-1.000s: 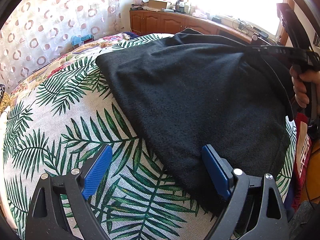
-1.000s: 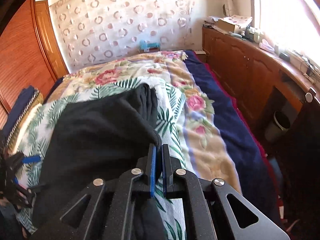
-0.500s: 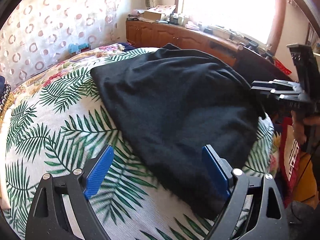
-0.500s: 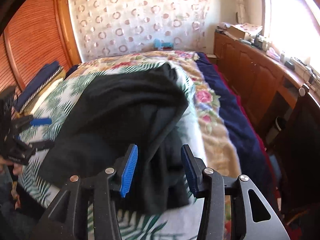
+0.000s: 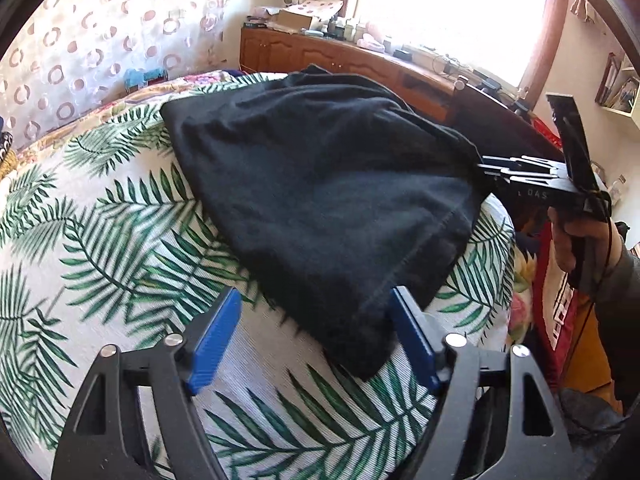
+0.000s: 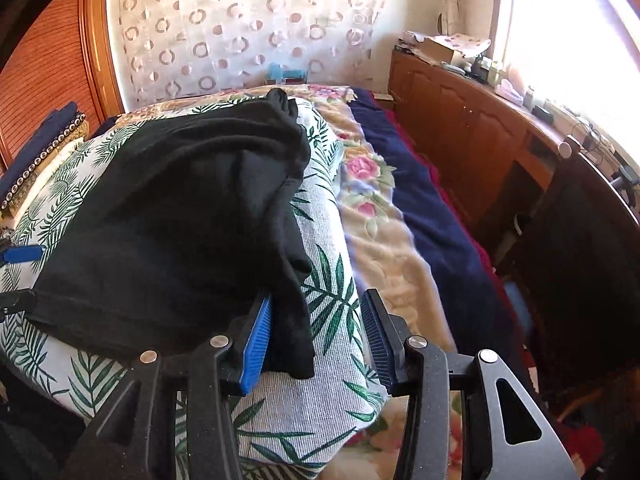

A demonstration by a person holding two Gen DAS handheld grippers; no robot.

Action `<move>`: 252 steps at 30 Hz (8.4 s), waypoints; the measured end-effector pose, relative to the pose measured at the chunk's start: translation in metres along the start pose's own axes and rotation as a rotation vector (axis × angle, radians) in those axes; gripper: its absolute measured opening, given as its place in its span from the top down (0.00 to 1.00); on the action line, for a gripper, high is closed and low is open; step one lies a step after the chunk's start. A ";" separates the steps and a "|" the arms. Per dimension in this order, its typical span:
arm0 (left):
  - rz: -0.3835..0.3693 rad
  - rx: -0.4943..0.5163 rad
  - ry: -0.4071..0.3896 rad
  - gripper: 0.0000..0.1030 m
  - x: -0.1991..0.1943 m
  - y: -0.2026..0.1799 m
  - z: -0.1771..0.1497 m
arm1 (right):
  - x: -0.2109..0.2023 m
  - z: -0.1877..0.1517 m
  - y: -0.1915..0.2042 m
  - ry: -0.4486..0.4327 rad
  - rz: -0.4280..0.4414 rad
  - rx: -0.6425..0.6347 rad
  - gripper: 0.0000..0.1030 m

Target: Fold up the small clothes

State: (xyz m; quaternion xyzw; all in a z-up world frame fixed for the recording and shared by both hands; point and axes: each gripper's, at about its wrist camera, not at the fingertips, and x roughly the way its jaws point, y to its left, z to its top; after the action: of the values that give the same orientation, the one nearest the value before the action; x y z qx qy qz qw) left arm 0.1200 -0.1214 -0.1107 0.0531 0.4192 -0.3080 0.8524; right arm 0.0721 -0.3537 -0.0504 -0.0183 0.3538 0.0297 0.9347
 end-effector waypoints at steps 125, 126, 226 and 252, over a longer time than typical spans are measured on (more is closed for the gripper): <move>0.011 -0.187 -0.086 0.88 0.072 0.130 0.162 | 0.143 0.201 -0.001 0.099 0.382 0.002 0.49; 0.004 -0.181 -0.100 0.89 0.067 0.127 0.163 | 0.142 0.201 0.001 0.100 0.387 -0.005 0.54; 0.677 -0.399 -0.501 0.21 -0.224 0.200 -0.034 | 0.131 0.254 0.345 -0.283 0.614 -0.425 0.41; 0.566 -0.237 -0.464 0.21 -0.186 0.079 -0.006 | -0.080 0.064 0.194 -0.453 0.356 -0.130 0.08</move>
State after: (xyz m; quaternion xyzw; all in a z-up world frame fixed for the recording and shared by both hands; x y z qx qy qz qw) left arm 0.0752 0.0336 0.0112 -0.0033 0.2168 -0.0138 0.9761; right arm 0.0413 -0.1601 0.0485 -0.0086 0.1311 0.2193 0.9668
